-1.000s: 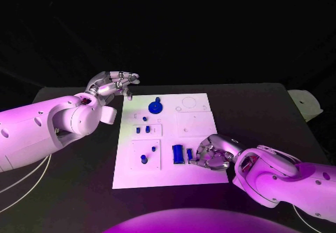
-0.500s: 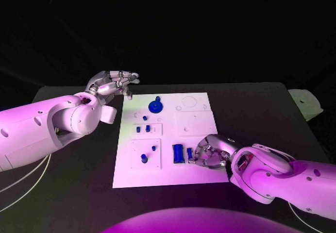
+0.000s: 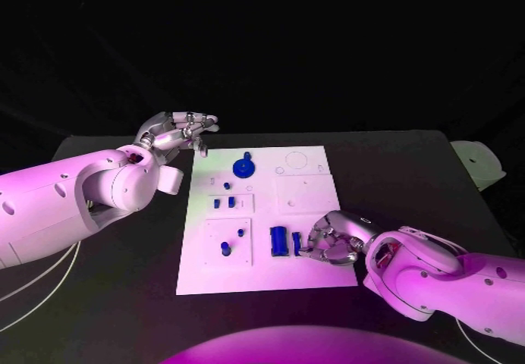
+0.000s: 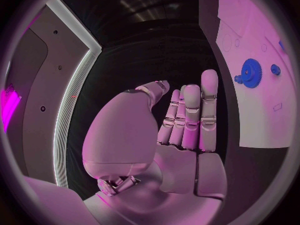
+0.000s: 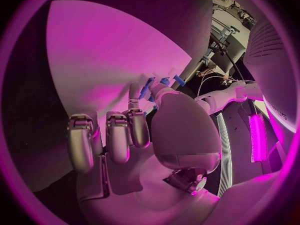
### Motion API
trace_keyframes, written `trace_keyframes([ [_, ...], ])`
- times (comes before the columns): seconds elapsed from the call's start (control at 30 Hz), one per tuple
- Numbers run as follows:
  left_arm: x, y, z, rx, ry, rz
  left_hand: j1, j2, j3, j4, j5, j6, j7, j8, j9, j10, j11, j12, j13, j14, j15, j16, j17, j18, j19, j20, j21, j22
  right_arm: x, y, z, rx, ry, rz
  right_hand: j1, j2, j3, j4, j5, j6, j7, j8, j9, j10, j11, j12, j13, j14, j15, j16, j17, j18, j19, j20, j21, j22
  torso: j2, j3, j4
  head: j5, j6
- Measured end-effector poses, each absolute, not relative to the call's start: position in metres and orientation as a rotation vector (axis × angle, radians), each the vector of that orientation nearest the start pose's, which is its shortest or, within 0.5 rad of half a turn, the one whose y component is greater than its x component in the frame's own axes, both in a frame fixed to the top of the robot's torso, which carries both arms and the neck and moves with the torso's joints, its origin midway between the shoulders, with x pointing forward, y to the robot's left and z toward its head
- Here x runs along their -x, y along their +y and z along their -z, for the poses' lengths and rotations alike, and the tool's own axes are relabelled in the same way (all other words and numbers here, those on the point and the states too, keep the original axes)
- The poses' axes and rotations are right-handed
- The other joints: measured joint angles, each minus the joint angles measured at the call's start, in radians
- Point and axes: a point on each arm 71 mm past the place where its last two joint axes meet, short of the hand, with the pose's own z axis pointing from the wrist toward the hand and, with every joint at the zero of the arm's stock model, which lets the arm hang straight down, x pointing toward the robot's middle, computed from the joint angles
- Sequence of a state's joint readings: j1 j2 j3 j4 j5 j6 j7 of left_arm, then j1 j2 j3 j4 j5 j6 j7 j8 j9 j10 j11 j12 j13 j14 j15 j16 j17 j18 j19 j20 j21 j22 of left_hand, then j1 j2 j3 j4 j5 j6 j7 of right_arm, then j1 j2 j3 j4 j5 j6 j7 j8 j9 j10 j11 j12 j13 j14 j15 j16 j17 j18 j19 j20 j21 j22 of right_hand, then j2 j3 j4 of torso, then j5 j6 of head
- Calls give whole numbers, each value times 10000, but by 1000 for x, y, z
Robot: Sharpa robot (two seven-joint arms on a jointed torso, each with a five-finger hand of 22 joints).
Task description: Assemble the parts on the task board
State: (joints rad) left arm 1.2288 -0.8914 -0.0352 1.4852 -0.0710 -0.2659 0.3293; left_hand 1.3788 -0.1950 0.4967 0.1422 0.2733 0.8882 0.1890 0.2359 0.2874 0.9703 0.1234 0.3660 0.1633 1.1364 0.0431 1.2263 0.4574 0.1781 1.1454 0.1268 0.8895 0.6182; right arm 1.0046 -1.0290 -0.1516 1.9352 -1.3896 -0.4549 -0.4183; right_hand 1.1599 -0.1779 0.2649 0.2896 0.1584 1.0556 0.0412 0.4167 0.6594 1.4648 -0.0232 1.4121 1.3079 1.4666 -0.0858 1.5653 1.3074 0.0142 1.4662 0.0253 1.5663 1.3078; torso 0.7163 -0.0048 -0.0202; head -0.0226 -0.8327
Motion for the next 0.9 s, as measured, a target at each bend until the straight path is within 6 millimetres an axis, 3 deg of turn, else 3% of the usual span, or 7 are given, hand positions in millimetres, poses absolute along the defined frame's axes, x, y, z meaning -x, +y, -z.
trace_keyframes([
  [0.2, -500, 243, 169, 10636, 14532, 14702, 0, 0, 0, 0, 0, -35, 36, 39, -1, 0, 0, 52, 11, 0, 0, 0, -43, -1, 0, 0, 0, -21, -355, -198, 246, -1770, 19005, -7487, -28, -28, -385, -11, 106, -644, 321, -429, -169, -10, 193, -908, -1, -22, 130, -245, 0, 0, 0, 6, -186, -1, -18, -3, 0, -44, 111],
  [0.27, -500, 243, 170, 10637, 14545, 14732, 0, 0, 0, 0, 0, -36, 36, 38, -1, 0, 0, 52, 11, 0, 0, 0, -50, -1, 0, 0, -38, -54, -363, -200, 238, -2040, 18609, -8076, 182, -18, -502, -14, 259, -838, 440, -570, -227, -258, 298, -1521, -1, -2, 214, -496, -1, 0, 0, 111, -939, -1, -24, -2, 0, -55, 174],
  [0.33, -499, 243, 171, 10641, 14544, 14790, -2, -1, 0, 0, 0, -35, 35, 38, 5, 0, 0, 77, 10, -22, 21, 0, -60, -1, -1, 1, -38, -55, -372, -204, 231, -2362, 18258, -8546, 438, 43, -563, -16, 296, -933, 535, -611, -235, -745, 367, -2444, -2, 1, 262, -875, -1, 213, 0, 181, -1964, -2, -32, -2, 1, -72, 241],
  [0.5, -498, 243, 178, 10674, 14436, 15012, -156, -82, -181, 128, -41, -163, -14, 154, 33, -109, 1, 206, 25, -678, 40, -322, -264, -2, -478, 71, -449, -238, -410, -221, 222, -4068, 17366, -9501, 1546, 270, -562, -18, 334, -1501, 767, -740, -235, -2965, 597, -6473, -1467, -455, 513, -3262, -1740, 1028, -1021, 422, -6855, -145, -117, -25, 6, -144, 501],
  [0.6, -499, 244, 183, 10696, 14275, 15083, -159, -79, -336, 167, -84, -233, -17, 250, 33, -109, 0, 284, 13, -1268, 69, -929, -597, -2, -948, 109, -1044, -556, -432, -231, 223, -5418, 16933, -9881, 2050, 333, -405, -41, 334, -1930, 987, -960, -411, -4020, 855, -8215, -2831, -1727, 725, -5808, -4134, 1572, -2317, 629, -11000, -1914, -221, -64, 6, -209, 737],
  [0.8, -508, 250, 192, 10809, 13733, 14982, -91, -10, -362, 193, -87, -327, 4, 386, 27, -3, 105, -280, -450, -2297, 333, -3673, -1890, -1, -2009, 396, -3003, -1730, -476, -243, 227, -7979, 15864, -10467, 2407, 355, 469, -42, 101, -2092, 1143, -1291, -1008, -4414, 1101, -10412, -5866, -3379, 1111, -9303, -6155, 1571, -3212, 1033, -13691, -4252, -468, -126, -39, -238, 1329],
  [0.9, -513, 253, 196, 10878, 13448, 14872, -77, 3, -446, 307, -185, -508, -41, 370, -39, 17, 352, -1040, -878, -2678, 715, -5783, -2569, -1, -2664, 856, -4802, -2898, -497, -247, 229, -8957, 15249, -10667, 2485, 277, 1014, -62, 23, -2074, 1254, -1741, -1456, -4307, 1383, -11791, -7875, -4185, 1529, -11240, -7185, 1570, -3867, 1468, -14873, -5767, -585, -137, -63, -202, 1628],
])
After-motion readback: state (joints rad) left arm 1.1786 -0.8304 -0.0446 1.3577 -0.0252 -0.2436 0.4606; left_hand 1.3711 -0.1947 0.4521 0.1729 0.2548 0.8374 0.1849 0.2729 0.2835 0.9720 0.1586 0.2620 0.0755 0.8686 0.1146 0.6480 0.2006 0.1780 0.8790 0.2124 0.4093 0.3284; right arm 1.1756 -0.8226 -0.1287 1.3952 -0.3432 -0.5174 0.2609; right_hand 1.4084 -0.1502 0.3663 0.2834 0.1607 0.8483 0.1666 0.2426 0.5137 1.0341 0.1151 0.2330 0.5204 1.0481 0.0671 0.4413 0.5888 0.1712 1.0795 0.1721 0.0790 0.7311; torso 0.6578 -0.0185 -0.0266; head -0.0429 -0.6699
